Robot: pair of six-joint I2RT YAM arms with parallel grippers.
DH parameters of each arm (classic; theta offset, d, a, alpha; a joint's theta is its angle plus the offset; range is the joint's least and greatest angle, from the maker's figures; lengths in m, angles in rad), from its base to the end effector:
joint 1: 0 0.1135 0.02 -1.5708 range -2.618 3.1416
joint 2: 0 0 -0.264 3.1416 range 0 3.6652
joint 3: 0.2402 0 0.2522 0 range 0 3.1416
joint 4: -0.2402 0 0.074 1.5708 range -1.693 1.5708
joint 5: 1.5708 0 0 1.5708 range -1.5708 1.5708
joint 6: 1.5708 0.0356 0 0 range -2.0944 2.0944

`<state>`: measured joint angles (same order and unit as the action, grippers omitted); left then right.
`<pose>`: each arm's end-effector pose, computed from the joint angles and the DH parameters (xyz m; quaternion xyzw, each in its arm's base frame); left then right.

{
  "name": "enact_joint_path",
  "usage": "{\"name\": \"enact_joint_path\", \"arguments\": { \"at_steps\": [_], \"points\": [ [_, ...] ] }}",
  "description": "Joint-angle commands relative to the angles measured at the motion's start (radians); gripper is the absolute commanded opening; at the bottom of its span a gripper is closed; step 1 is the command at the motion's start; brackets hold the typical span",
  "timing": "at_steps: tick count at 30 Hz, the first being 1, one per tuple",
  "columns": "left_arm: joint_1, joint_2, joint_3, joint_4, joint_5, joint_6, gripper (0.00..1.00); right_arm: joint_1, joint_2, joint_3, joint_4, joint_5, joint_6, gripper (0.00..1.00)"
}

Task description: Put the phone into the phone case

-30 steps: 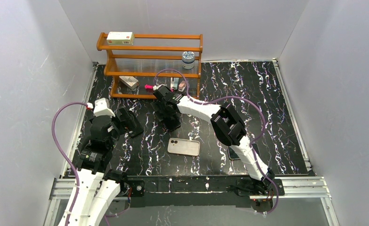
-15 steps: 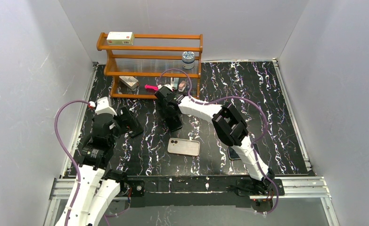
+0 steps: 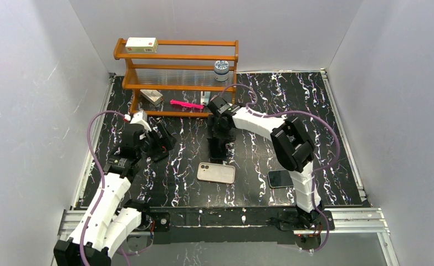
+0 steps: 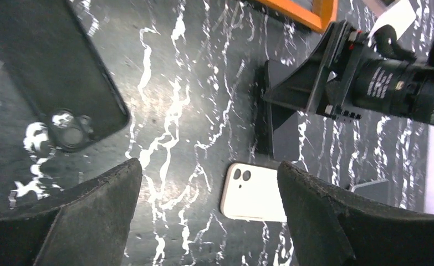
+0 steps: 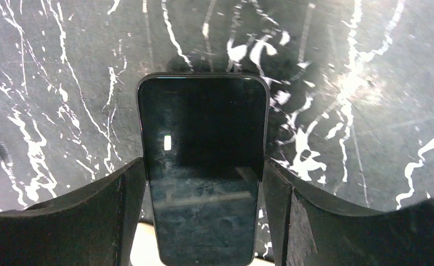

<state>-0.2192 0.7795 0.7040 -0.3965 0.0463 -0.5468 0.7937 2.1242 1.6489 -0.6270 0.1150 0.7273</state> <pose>0.1740 -0.0404 0.2906 -0.1271 0.8432 -0.2134 0.4768 0.3208 0.3204 0.1818 -0.0189 0.9710 0.1192 0.2064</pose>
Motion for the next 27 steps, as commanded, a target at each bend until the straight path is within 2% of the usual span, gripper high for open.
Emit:
{"name": "enact_joint_path", "arguments": {
  "at_steps": [1,10,14,18,20,23,27],
  "points": [
    [-0.002,0.021,-0.041,0.099,0.187,-0.085,0.87,-0.021,-0.124,-0.046,0.053,-0.139,0.126,0.43],
    [-0.002,0.071,-0.113,0.296,0.327,-0.225,0.79,-0.039,-0.271,-0.176,0.184,-0.194,0.235,0.36],
    [-0.002,0.108,-0.143,0.385,0.382,-0.293,0.76,-0.04,-0.355,-0.274,0.28,-0.223,0.334,0.35],
    [-0.001,0.119,-0.22,0.548,0.404,-0.372,0.71,-0.039,-0.4,-0.362,0.375,-0.263,0.425,0.33],
    [-0.002,0.123,-0.239,0.585,0.414,-0.395,0.67,-0.04,-0.409,-0.386,0.366,-0.268,0.473,0.32],
    [-0.001,0.122,-0.239,0.57,0.413,-0.378,0.66,-0.04,-0.445,-0.419,0.309,-0.253,0.565,0.36],
    [-0.002,0.121,-0.24,0.53,0.411,-0.355,0.66,-0.031,-0.539,-0.47,0.225,-0.163,0.688,0.38]
  ]
}}
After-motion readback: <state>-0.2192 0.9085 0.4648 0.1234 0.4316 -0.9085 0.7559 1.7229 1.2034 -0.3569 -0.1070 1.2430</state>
